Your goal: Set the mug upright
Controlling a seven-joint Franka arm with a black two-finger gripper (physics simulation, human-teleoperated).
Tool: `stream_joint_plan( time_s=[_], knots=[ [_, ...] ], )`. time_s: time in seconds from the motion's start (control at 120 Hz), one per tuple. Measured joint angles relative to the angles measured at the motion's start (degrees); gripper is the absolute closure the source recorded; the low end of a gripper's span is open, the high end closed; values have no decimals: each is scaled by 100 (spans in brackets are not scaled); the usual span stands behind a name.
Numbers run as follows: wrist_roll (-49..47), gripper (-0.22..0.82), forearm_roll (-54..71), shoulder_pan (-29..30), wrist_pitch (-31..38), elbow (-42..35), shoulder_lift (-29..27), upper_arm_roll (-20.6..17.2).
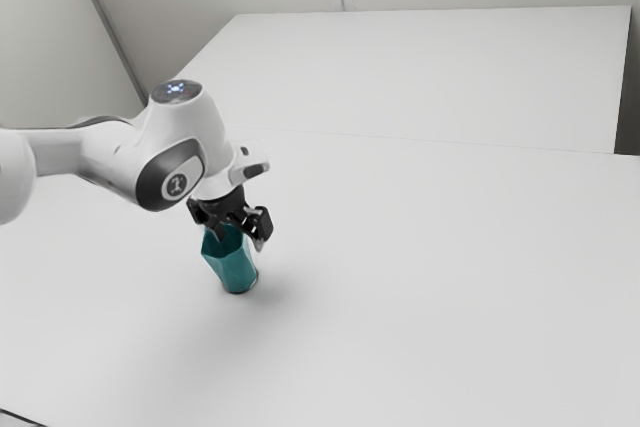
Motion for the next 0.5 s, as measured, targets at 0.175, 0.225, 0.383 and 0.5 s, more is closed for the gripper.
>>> stream_joint_plan(
  time_s=[0.175, 0.225, 0.383, 0.5],
  knots=[
    [74, 7, -57, -10, -573, 647, -57, -93],
    [165, 6, -137, -1, -732, 1031, 24, -105],
    [597, 4, -513, 164, -1390, 2480, 532, -117],
    [992, 3, -823, 1004, -1965, 3409, 879, -731]
  ],
)
